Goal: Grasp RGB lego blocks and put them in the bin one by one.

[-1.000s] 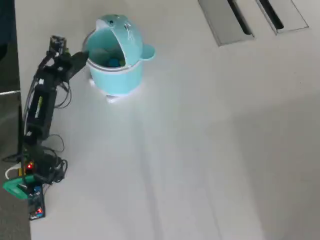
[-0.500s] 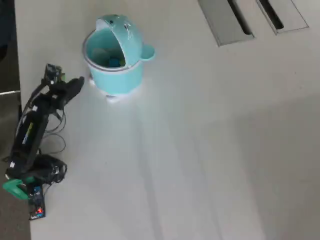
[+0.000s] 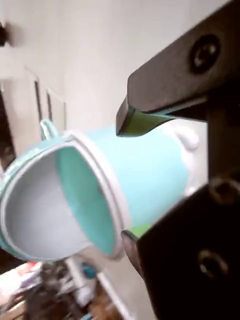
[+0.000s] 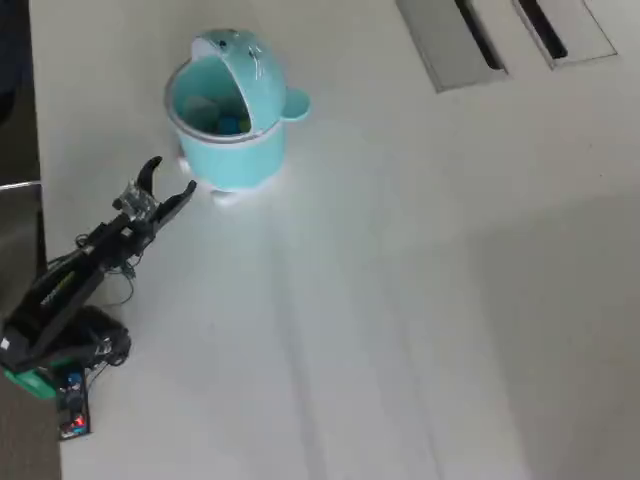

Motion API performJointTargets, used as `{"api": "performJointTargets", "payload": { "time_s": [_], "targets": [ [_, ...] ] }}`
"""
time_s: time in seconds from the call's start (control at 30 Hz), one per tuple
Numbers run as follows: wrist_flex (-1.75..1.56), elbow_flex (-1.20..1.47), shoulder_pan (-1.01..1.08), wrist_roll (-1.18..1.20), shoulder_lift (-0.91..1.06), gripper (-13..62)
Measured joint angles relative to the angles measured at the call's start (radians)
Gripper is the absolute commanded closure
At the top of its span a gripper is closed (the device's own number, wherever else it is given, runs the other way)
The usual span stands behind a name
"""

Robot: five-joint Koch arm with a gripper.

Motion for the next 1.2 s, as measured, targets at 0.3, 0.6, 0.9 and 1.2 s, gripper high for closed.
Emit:
{"api": "performJointTargets", "payload": {
  "time_s": [0.3,0.6,0.9,1.2],
  "targets": [
    [-0.256,0.256,0.133,0.275,0.006,16.4],
    [-0.466,0.413,0.287,0.479,0.006,16.4],
    [-0.566,0.511,0.393,0.64,0.006,16.4],
    [-0.689,0.64,0.431,0.752,0.006,16.5]
  ]
}}
